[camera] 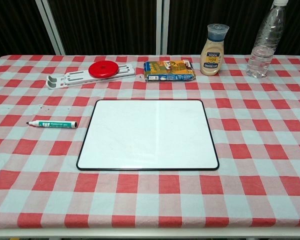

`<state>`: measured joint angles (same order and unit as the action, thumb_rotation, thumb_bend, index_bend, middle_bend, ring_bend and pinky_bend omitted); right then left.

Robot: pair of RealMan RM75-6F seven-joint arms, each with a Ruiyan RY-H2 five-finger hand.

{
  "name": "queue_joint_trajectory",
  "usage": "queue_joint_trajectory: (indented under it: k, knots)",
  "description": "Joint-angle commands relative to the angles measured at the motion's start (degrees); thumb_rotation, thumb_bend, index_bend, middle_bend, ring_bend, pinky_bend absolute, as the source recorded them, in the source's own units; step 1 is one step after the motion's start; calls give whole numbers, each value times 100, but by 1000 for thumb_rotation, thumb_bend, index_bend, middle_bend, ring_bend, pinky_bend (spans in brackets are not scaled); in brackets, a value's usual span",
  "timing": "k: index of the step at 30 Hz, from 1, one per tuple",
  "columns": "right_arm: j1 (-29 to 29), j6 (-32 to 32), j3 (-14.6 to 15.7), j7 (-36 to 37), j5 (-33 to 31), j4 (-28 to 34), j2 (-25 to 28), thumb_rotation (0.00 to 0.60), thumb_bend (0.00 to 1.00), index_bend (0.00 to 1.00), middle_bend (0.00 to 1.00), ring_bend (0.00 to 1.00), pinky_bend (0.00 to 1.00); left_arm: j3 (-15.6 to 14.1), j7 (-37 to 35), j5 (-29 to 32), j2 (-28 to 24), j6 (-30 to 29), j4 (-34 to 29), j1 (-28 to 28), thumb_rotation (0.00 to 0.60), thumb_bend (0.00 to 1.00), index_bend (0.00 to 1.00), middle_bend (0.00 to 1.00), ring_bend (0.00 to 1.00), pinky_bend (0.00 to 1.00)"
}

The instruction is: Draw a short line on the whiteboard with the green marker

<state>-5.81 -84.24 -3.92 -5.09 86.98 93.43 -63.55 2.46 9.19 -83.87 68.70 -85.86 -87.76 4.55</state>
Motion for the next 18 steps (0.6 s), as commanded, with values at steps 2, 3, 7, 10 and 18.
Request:
queue_joint_trajectory:
  k: [2, 3, 7, 10, 18]
  knots:
    - [-51, 61, -15, -50, 0, 48, 12, 600, 160, 115, 169, 90, 106, -20, -40, 44, 47, 34, 27, -23, 600, 30, 248, 241, 197, 122]
    - [-61, 74, -17, -61, 0, 53, 11, 600, 161, 115, 169, 90, 106, -24, -50, 52, 55, 42, 32, -27, 600, 30, 248, 241, 198, 122]
    - [-101, 124, -38, -63, -30, 56, 8, 600, 161, 115, 168, 90, 106, -25, -124, 48, 49, 68, -2, -22, 600, 30, 248, 241, 197, 122]
    - [-109, 104, -50, -28, -15, 39, 2, 600, 161, 115, 168, 90, 106, 18, -249, 28, 5, 110, -76, 32, 600, 30, 248, 241, 197, 124]
    - [-132, 9, -95, 81, 64, -22, 62, 600, 161, 115, 168, 90, 106, 406, -696, -56, -164, 801, -329, 750, 600, 36, 325, 245, 255, 306]
